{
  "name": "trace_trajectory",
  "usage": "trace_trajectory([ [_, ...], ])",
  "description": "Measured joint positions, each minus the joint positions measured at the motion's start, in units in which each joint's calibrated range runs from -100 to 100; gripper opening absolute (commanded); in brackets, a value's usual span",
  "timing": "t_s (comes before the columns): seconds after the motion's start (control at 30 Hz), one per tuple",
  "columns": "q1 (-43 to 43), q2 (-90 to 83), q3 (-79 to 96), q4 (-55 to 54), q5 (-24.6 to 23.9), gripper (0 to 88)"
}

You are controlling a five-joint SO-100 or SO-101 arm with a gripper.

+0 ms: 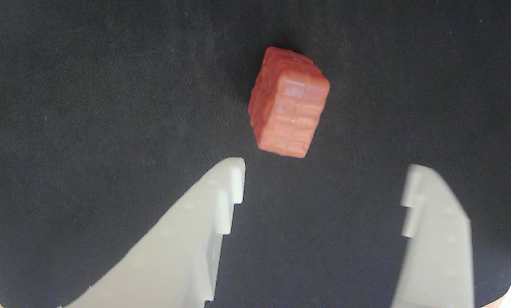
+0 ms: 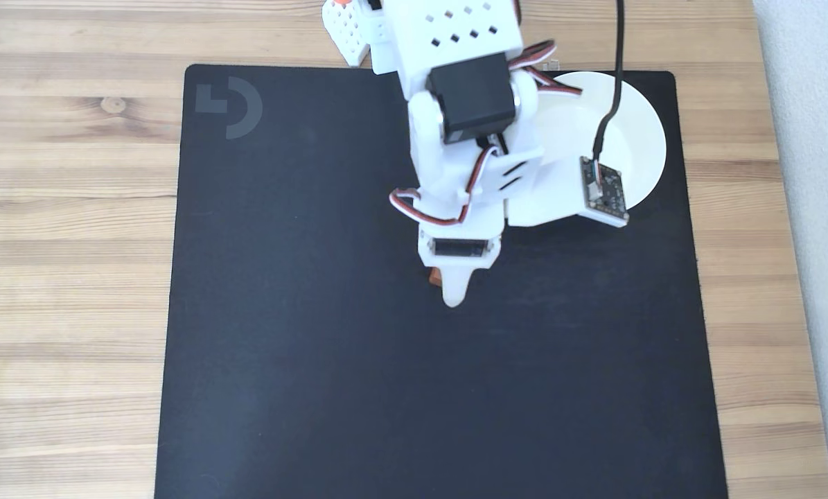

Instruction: Pick up the toy and place it on the plate

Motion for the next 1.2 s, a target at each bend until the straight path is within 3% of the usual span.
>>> trace_trajectory([
  [0.67, 0.00, 0.00, -0.09, 0.00, -0.05, 29.5],
  [0.93, 0.00, 0.00, -0.09, 0.00, -6.90, 29.7],
  [1.2, 0.00, 0.00, -0.09, 0.00, -8.85, 29.4],
])
